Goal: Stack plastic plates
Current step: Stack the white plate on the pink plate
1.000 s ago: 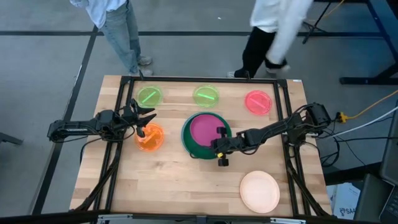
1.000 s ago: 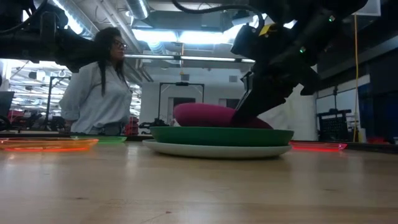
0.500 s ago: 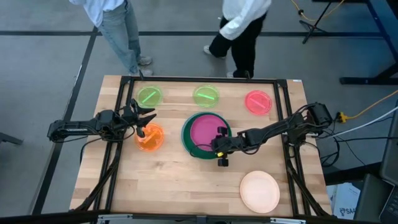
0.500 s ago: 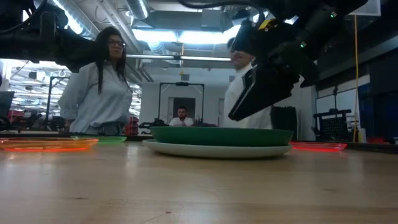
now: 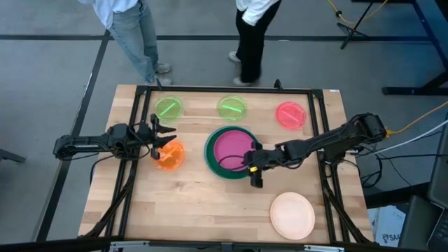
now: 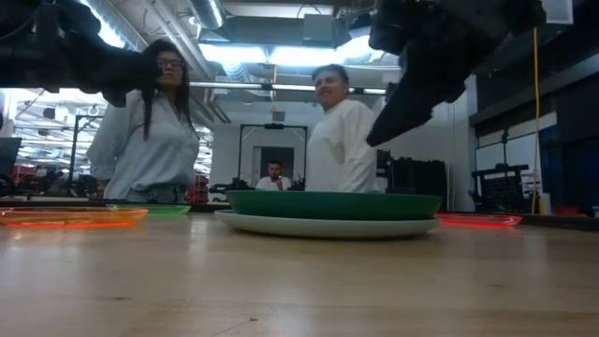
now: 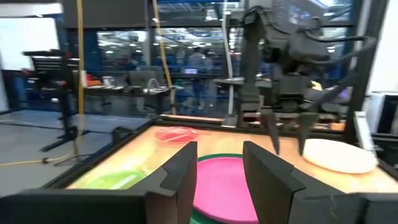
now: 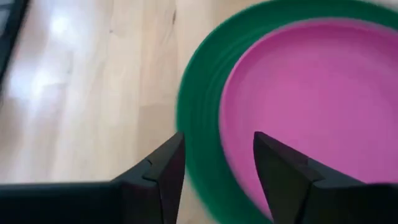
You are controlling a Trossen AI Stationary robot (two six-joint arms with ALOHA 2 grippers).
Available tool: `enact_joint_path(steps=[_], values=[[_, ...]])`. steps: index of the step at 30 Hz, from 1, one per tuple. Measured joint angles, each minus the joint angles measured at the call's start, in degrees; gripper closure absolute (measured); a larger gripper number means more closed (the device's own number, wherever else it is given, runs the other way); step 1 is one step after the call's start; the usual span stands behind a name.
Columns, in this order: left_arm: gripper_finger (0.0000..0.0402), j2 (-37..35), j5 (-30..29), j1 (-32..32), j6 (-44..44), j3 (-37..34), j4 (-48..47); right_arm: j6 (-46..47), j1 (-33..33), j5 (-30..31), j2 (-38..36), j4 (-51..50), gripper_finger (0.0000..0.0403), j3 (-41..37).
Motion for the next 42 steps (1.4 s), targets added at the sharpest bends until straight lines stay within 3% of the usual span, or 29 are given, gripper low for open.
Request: enact_joint_path(steps=[3, 11, 17, 23, 32, 42], values=[[0.0279, 0.9, 2.7, 0.0, -1.2, 0.0, 0.3, 4.8, 1.6, -2.0, -1.4, -3.2, 0.0226, 0.0], [0.0279, 8.1, 6.5, -0.3, -4.3, 0.0, 7.7, 15.7, 9.9, 1.1, -2.7, -7.7, 0.0226, 0.0], [0.0279, 14.7, 6.7, -1.9, -3.3, 0.0, 17.7, 28.2, 16.9, 1.5, -2.7, -15.3, 0.0227, 0.0], [0.0279, 18.3, 3.9, -2.4, -2.4, 0.0, 18.9, 35.8, 23.5, 1.6, -2.7, -25.0, 0.0227, 0.0], [0.0279, 19.9, 3.6, -2.4, -4.2, 0.0, 18.9, 38.0, 28.6, 0.5, -2.3, -35.3, 0.0227, -0.2], [0.0279, 19.9, 3.6, -2.4, -4.2, 0.0, 18.9, 37.8, 28.4, -2.9, -2.2, -30.6, 0.0227, -5.8]])
